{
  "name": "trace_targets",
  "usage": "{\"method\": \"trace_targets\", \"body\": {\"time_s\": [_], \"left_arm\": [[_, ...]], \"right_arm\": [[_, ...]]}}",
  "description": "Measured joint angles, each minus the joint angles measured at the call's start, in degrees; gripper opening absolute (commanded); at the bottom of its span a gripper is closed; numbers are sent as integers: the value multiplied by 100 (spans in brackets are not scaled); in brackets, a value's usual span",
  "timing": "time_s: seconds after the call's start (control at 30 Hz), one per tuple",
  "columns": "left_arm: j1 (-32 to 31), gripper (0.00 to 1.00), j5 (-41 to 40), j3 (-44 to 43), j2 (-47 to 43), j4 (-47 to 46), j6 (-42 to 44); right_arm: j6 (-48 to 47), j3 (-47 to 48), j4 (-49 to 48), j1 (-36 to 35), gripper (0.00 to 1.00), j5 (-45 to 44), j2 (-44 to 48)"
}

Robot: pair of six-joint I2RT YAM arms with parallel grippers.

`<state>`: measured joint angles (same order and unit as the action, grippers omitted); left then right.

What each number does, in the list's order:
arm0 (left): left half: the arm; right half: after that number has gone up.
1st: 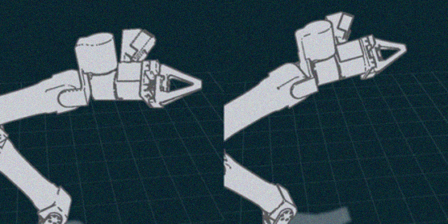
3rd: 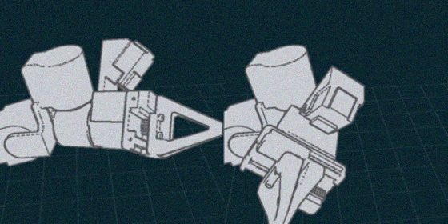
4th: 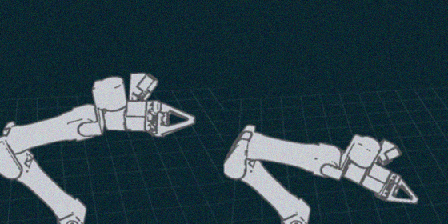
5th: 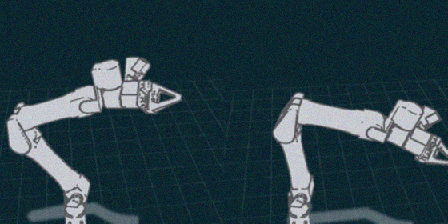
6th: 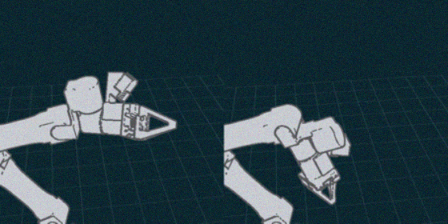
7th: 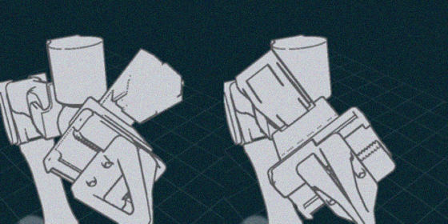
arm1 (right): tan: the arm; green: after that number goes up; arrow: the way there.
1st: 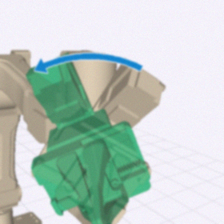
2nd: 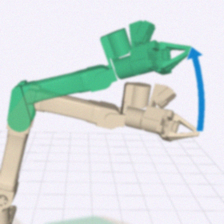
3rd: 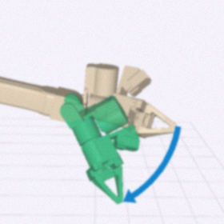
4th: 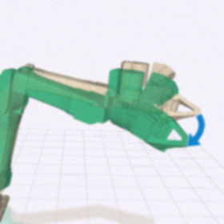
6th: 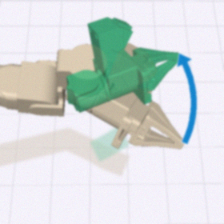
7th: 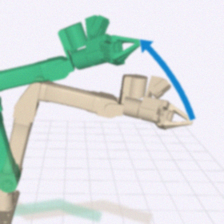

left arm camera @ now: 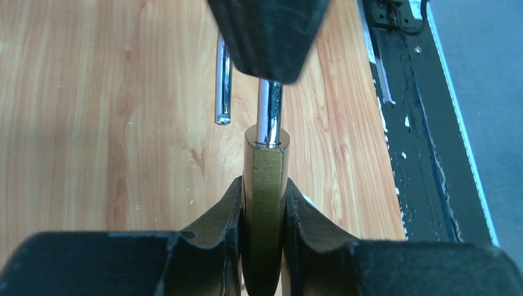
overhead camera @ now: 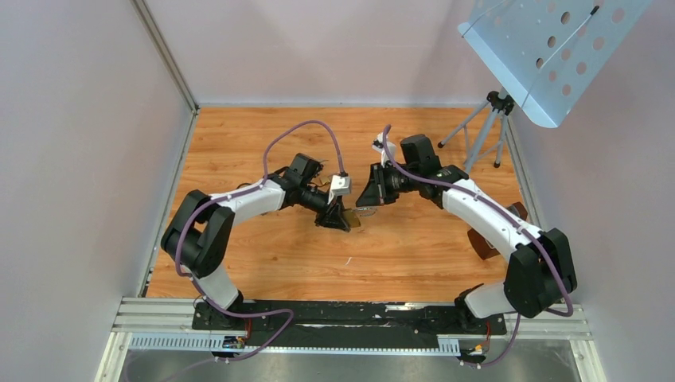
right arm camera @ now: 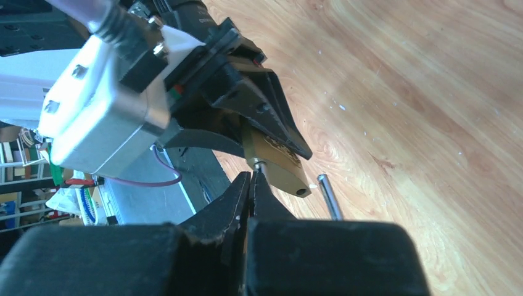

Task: Lock with the key
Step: Pick up the lock from the center of the board.

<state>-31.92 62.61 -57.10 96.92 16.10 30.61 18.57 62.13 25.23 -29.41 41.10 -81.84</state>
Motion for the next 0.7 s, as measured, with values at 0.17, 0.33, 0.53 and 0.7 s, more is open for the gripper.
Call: {"method": "trace_targets", "body": {"time_s": [0.17,0.33,0.53,0.7], "left_arm": [[-28,0,-313,9,-249,-269,-372],[-9,0,-590,149,-811,-251,-540],[-9,0,-601,157,-1569,-44,-562],[-9,0,-603,149,-2035,94,-638]], "right_arm": [[153,79,-72,-31,57,-33,120],[236,184,-190,-46,79,-103,249],[74,155,-393,-28,79,-321,894],[-223,160,-616,-28,72,-170,1432]]}}
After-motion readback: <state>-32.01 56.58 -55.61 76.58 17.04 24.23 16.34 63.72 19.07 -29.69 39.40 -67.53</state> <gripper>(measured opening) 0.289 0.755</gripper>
